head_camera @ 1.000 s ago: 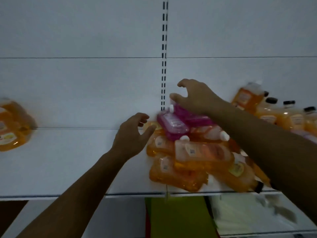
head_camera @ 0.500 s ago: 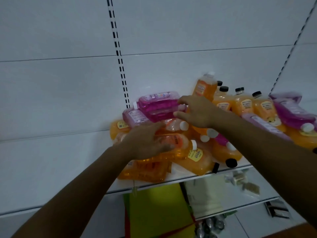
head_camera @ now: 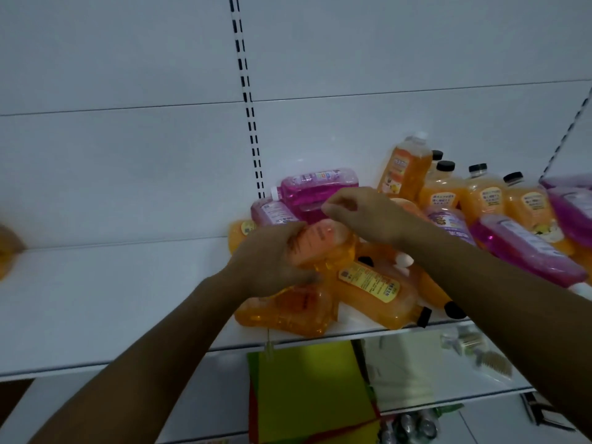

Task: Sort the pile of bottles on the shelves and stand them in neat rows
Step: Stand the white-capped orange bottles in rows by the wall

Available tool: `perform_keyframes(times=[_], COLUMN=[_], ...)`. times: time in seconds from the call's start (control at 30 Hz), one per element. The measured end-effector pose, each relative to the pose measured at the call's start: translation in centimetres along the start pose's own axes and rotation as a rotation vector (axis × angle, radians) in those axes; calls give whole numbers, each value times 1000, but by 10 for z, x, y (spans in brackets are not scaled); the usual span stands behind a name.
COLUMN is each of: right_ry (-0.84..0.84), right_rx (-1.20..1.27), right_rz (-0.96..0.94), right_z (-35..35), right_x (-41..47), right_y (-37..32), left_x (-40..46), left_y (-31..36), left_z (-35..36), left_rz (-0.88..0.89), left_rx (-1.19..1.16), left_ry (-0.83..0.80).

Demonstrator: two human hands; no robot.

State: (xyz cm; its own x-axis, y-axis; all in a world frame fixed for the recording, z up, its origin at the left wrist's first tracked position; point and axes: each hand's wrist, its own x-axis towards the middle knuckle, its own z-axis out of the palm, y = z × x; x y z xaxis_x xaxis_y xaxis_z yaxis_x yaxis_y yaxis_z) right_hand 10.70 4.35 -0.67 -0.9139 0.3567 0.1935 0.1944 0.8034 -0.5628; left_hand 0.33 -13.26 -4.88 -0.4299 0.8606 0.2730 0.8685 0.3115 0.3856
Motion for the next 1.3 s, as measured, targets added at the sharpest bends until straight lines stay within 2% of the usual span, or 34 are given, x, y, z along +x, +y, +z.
perform_keyframes(times=[0.07, 0.17, 0.27, 0.37, 0.5, 0.63, 0.8, 0.93, 1.13, 1.3], right_ry=[-39, -239, -381, -389, -402, -474, -560, -528, -406, -303], right_rx=[229, 733, 798, 773, 843, 785, 736, 701, 549, 482], right_rz=[39, 30, -27, -74, -115, -182, -190, -235, -469, -551], right_z=[5, 19, 43, 76, 127, 187, 261, 316, 375, 404], right_x=[6, 15, 29, 45, 71, 99, 133, 155, 172, 184], right_y=[-12, -37, -66, -105, -161, -219, -285, -331, -385, -412], left_x=[-8, -26, -53, -82, -119, -160, -212, -250, -279, -291], left_y=[-6, -24, -53, -80, -127, -182, -253, -302, -358, -385], left_z=[-17, -39, -51, -64, -86, -113, -143, -153, -166, -176], left_rz=[-123, -339, -433, -460, -493, -532, -629, -687, -828, -881], left_rx=[-229, -697, -1038, -1297, -1241, -982, -796, -657, -438, -367], left_ry=[41, 95, 117, 142, 242, 295, 387, 538, 756, 854])
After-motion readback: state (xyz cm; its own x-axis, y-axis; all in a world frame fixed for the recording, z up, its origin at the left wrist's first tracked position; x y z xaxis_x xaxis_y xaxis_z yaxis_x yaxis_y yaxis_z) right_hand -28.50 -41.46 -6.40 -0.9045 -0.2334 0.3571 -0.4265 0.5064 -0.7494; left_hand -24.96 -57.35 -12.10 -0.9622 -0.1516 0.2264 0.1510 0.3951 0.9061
